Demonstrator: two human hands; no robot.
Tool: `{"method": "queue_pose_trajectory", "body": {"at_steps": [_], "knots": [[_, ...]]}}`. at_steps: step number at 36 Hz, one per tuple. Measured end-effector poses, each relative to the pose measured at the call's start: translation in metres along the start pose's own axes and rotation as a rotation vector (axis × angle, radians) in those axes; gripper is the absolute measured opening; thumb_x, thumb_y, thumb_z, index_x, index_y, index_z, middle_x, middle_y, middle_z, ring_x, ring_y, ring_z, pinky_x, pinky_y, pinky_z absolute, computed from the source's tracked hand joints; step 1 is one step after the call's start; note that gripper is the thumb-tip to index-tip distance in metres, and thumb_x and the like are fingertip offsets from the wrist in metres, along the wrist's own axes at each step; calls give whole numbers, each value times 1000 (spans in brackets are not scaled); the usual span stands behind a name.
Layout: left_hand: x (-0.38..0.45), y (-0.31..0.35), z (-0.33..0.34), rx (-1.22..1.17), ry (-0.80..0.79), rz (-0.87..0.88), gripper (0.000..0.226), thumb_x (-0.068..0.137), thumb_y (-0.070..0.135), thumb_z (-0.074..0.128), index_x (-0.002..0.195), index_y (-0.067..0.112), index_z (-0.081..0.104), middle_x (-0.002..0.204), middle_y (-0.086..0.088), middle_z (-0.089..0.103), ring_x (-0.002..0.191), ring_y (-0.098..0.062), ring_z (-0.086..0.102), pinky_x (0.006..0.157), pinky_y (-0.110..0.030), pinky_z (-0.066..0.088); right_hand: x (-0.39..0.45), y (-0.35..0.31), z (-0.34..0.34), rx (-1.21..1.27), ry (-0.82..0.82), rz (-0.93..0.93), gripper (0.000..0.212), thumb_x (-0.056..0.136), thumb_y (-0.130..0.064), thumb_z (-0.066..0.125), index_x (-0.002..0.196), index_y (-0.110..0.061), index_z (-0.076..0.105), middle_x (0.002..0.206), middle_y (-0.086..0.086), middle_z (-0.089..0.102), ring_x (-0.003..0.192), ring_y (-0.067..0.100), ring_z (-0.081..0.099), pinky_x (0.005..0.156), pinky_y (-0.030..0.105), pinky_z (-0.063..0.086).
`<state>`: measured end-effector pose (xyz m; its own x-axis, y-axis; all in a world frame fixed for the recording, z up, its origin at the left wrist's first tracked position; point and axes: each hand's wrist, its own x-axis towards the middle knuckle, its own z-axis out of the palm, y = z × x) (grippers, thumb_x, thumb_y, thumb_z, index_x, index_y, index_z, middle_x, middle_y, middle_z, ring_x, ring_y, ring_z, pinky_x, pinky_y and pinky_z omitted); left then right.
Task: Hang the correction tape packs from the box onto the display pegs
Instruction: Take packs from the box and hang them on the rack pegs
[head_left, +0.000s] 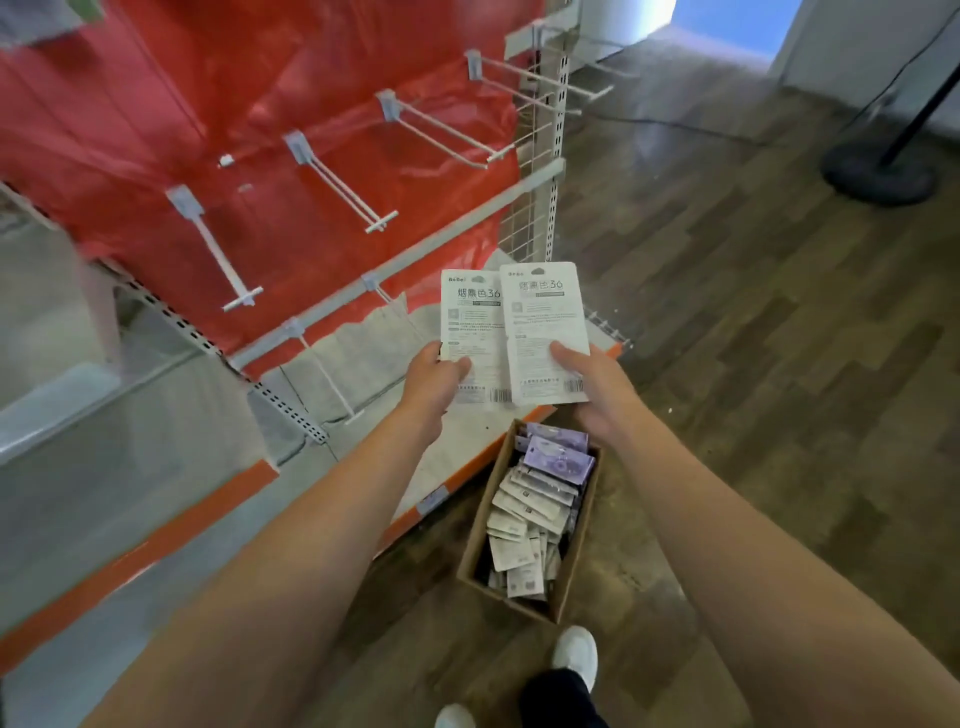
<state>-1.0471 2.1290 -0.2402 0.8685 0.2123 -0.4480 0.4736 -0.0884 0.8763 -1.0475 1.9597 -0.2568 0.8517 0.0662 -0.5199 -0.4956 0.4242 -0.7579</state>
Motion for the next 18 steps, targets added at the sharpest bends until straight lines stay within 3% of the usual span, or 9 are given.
{"method": "queue_pose_trajectory", "body": {"at_steps": [5, 10, 15, 18], "knots": [[-3, 32, 27, -44, -8, 44, 25, 96, 1, 49, 115, 15, 56, 120, -4, 63, 110, -26, 60, 99, -48, 48, 1, -35, 0, -15, -34, -5, 34, 96, -9, 53, 130, -8, 53, 124, 13, 64, 110, 33, 62, 84, 45, 55], [-12, 57, 36, -37, -31, 76, 29, 97, -1, 46, 111, 21, 58, 126, -6, 62, 115, -26, 58, 101, -47, 46, -6, -66, -5, -31, -99, -18, 30, 95, -11, 55, 125, -7, 55, 117, 12, 67, 97, 26, 67, 74, 37, 59], [-27, 77, 40, -3, -150, 108, 27, 96, 2, 48, 117, 12, 61, 118, -8, 65, 111, -29, 61, 96, -45, 50, -22, -87, 2, -197, -260, -42, 19, 97, -11, 51, 114, -9, 60, 106, 6, 72, 84, 17, 72, 62, 29, 58], [-37, 88, 42, 45, -148, 137, 24, 96, 6, 48, 109, 18, 63, 116, -10, 67, 109, -31, 61, 95, -47, 50, -32, -97, 10, -264, -261, -67, 25, 98, -12, 50, 122, -7, 57, 102, 6, 70, 84, 20, 69, 53, 26, 55]]}}
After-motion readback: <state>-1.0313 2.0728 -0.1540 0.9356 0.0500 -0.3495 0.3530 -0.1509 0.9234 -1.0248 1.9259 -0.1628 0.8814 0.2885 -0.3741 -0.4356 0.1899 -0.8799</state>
